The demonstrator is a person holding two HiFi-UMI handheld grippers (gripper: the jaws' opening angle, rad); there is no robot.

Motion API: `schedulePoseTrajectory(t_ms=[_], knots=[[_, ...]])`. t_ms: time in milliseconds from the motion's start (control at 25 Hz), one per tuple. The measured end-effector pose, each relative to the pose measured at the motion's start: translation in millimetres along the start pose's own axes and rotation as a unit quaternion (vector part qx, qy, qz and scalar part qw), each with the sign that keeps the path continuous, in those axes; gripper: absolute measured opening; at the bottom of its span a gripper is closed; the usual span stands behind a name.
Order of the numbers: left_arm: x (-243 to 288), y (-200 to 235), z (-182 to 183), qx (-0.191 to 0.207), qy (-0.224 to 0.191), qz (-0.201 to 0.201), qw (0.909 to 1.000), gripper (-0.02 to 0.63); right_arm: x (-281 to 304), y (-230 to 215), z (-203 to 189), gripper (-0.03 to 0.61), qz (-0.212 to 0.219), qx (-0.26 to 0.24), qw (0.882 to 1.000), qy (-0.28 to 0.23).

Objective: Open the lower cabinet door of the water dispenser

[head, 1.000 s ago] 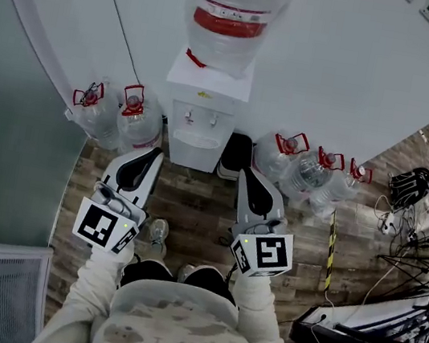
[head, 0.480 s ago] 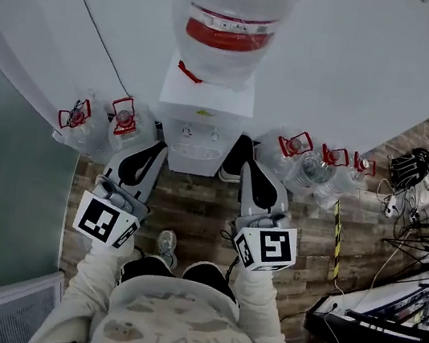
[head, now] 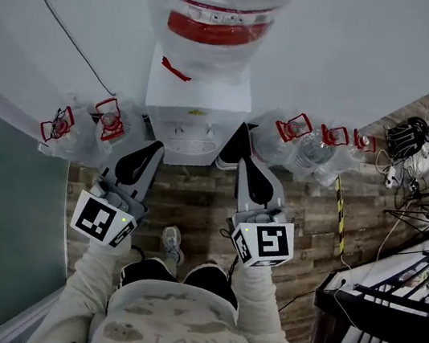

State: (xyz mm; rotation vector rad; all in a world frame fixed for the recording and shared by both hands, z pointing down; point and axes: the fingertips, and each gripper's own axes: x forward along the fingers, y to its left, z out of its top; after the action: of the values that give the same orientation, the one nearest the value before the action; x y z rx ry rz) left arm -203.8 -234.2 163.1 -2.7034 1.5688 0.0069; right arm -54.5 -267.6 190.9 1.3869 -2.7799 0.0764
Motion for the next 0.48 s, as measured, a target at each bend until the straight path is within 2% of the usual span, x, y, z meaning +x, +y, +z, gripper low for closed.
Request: schedulePoseTrajectory(t_ms=[160,480], knots=[[9,10,-23,-0.009,0.015,-0.008,0.9998,0.003,9,-4,-26,0.009,-0.013,0.015,1.0,0.02],[19,15,-60,-0.016,0.032,-0.013,0.9993,0.003,22,-12,-65,0.009,-0.007,0.026,0.999,0.045]])
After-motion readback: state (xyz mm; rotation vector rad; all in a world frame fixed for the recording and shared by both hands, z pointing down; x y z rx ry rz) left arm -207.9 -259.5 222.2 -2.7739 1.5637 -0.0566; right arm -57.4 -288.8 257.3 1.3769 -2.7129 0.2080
